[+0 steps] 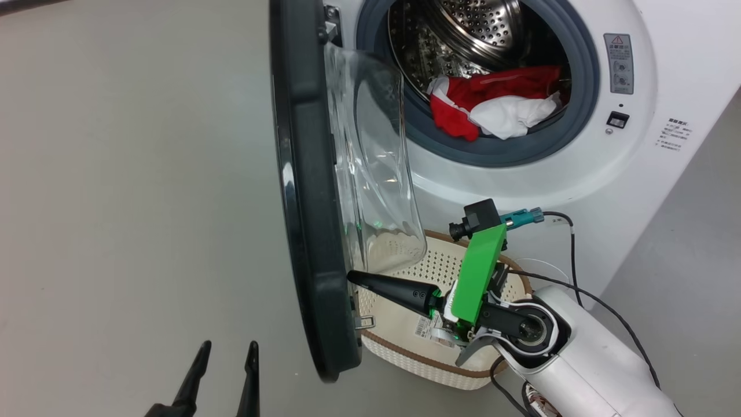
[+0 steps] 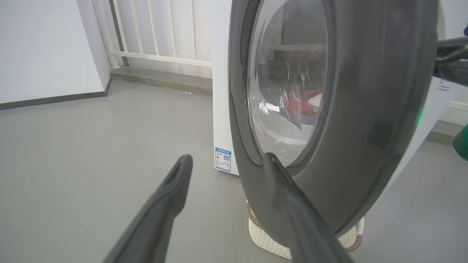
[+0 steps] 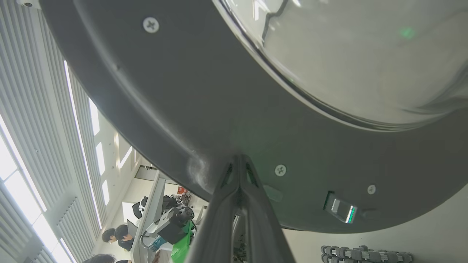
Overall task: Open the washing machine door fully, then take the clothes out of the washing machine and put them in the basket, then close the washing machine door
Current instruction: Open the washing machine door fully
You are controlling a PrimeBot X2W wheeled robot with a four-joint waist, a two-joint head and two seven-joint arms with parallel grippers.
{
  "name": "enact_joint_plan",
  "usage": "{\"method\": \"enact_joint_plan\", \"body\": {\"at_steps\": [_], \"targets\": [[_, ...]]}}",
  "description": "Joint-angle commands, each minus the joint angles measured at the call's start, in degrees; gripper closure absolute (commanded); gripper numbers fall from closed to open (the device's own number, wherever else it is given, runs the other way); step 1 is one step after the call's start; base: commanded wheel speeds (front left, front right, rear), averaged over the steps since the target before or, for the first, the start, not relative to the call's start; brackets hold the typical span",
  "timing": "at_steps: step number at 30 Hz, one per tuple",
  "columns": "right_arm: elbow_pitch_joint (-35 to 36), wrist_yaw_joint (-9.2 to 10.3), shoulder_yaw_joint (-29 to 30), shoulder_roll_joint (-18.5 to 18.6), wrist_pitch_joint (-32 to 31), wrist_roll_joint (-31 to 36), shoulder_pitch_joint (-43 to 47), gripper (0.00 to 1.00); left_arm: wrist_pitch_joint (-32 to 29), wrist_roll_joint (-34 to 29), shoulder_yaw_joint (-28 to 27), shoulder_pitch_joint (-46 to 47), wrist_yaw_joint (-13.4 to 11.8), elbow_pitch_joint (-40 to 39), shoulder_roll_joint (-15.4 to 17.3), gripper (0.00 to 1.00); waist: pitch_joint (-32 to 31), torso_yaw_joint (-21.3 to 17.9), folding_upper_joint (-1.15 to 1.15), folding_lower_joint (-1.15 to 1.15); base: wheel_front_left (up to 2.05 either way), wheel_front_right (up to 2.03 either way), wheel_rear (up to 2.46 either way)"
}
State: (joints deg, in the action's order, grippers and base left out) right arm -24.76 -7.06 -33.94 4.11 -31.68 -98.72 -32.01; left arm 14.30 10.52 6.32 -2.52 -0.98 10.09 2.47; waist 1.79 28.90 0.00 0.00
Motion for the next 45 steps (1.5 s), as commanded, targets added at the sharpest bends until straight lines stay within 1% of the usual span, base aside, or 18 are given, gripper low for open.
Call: {"method": "enact_joint_plan", "body": {"at_steps": [1,11,19,30,32,36,45], "targets": [[1.0,-0.43,0.5,-1.2,0.8,1.3,-0.3,0.0,0.7,-0.8,-2.1,1.2,0.2,-1.0,0.4,0.0,-0.1,-0.3,0.0,0.0,0.0,0.0,0.0],[0.0,-0.43,1.6,1.1,4.3,7.2,4.4,0.0,0.7,-1.7,-3.4,1.4,1.1,-0.3,0.4,0.0,-0.7,-2.3,0.0,0.0,0.0,0.0,0.0],[0.1,-0.43,1.5,4.8,10.1,11.5,8.7,0.0,0.7,-1.6,-4.0,1.0,1.4,-0.1,0.4,0.0,-1.1,-4.9,0.0,0.0,0.0,0.0,0.0],[0.3,-0.43,5.1,9.7,17.6,10.7,15.3,0.0,0.7,-1.5,-5.1,0.2,1.8,0.0,0.4,0.0,-2.0,-7.7,0.0,0.0,0.0,0.0,0.0],[0.3,-0.43,5.5,10.9,19.5,11.8,16.0,0.0,0.7,-1.5,-5.3,0.0,1.8,-0.1,0.4,0.0,-2.1,-8.1,0.0,0.0,0.0,0.0,0.0],[0.3,-0.43,4.1,13.7,25.4,17.0,16.7,0.0,0.7,-1.5,-5.5,-0.3,1.9,-0.1,0.4,0.0,-2.3,-8.6,0.0,0.0,0.0,0.0,0.0],[-0.9,-0.43,-2.5,18.0,40.5,27.9,16.2,0.0,0.7,-0.9,-5.9,-0.6,1.8,0.0,0.4,0.0,-2.2,-9.0,0.0,0.0,0.0,0.0,0.0]]}}
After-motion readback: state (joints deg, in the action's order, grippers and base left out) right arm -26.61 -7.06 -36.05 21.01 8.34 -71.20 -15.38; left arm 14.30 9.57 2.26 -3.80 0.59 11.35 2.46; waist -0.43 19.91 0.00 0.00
